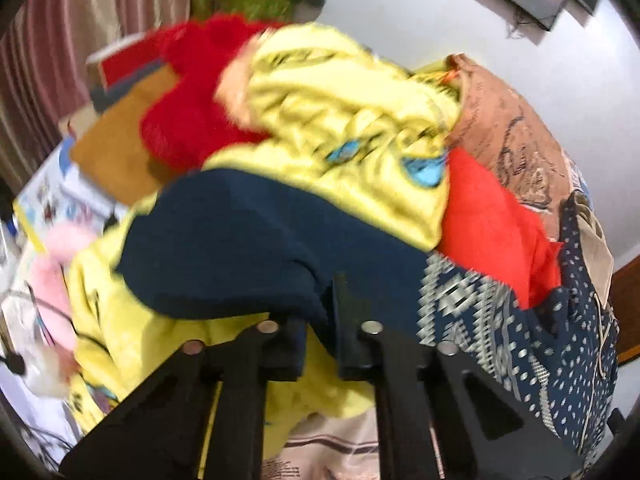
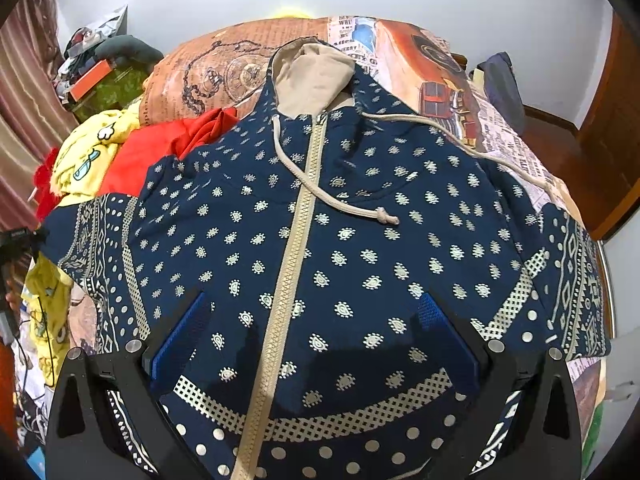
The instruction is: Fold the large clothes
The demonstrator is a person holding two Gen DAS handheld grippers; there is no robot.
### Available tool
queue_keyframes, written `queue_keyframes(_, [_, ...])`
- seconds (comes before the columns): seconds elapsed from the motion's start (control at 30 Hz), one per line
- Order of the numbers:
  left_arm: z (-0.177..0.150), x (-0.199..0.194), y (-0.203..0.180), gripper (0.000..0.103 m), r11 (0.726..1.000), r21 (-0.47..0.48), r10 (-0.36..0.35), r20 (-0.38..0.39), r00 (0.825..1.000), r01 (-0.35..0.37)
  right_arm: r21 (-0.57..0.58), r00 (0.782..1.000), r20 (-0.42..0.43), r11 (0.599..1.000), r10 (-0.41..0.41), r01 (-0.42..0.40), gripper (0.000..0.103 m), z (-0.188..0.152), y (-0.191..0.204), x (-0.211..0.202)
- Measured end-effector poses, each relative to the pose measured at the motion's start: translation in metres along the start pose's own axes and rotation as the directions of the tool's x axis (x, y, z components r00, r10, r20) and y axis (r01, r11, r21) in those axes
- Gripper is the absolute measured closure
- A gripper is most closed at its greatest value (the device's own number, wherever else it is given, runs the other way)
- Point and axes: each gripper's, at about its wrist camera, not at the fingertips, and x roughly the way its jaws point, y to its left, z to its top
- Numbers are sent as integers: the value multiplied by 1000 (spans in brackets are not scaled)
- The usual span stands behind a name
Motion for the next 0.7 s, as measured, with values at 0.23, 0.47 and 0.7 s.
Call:
queue_keyframes(0.23, [20, -74, -84, 101, 980, 182, -114, 174, 978, 82, 17, 999, 42, 1000, -2, 2, 0, 3, -11, -20])
queue_keyframes(0.47, [1, -145, -202, 101, 879, 398, -373, 227, 900, 264, 32, 996, 86, 999, -9, 7, 0, 3, -28, -41])
queue_keyframes(0.7, [-57, -132, -314, 101, 747, 538, -477, 25, 878, 391, 54, 995, 100, 999, -11, 6, 0, -7, -46, -56])
